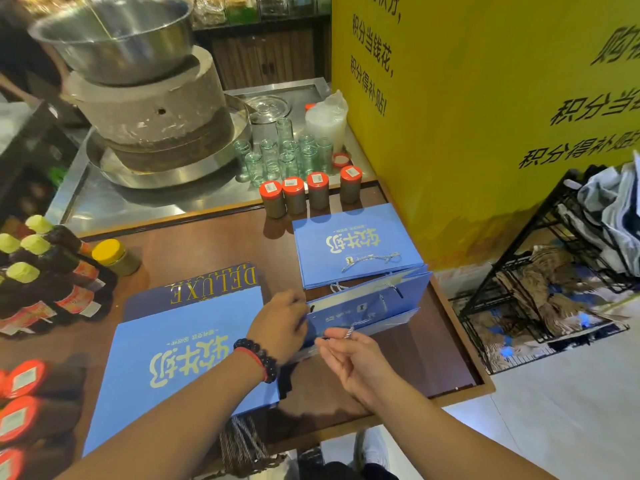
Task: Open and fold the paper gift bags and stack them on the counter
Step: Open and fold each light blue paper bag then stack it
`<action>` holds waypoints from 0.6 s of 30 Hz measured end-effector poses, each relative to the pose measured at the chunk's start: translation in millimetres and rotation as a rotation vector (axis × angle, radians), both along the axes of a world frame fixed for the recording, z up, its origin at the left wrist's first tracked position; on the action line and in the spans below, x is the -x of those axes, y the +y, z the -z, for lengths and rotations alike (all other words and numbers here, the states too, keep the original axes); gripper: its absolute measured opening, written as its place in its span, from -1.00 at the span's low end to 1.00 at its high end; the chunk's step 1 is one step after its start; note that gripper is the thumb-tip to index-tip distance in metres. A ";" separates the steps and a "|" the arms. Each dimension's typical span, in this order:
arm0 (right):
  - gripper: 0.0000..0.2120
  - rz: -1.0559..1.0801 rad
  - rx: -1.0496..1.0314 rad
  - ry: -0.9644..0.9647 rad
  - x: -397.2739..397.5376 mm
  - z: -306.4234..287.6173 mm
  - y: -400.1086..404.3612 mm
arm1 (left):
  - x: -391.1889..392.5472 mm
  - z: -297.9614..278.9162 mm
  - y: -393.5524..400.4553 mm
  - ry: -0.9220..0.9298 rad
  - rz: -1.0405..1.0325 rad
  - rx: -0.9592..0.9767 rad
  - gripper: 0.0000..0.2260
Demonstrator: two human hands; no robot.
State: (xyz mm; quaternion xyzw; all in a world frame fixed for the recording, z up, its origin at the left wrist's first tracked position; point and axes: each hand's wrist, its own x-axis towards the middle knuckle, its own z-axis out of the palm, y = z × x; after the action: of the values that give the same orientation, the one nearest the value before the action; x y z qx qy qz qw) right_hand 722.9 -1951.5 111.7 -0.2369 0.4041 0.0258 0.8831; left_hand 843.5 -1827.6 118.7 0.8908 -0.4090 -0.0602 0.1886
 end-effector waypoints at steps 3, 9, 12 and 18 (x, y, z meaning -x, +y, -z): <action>-0.80 0.063 -0.014 0.012 -7.2 -2.2 4.6 | 1.5 -2.6 0.0 0.007 -0.005 -0.016 -0.83; -0.86 0.103 0.114 0.045 -14.2 2.1 9.7 | 3.6 -1.6 0.4 0.012 -0.012 -0.012 -0.83; -0.85 0.084 0.185 0.054 -16.3 0.9 12.9 | 4.1 -0.1 0.6 0.006 -0.008 -0.004 -0.85; -0.85 0.088 0.290 0.151 -24.0 -0.4 19.8 | 4.4 0.3 0.7 0.018 -0.017 0.010 -0.83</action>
State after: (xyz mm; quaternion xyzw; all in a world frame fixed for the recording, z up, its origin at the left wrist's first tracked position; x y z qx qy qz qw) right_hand 746.9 -1931.7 112.1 -0.3415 0.4790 -0.0538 0.8069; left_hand 839.1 -1826.9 118.4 0.8927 -0.4000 -0.0648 0.1972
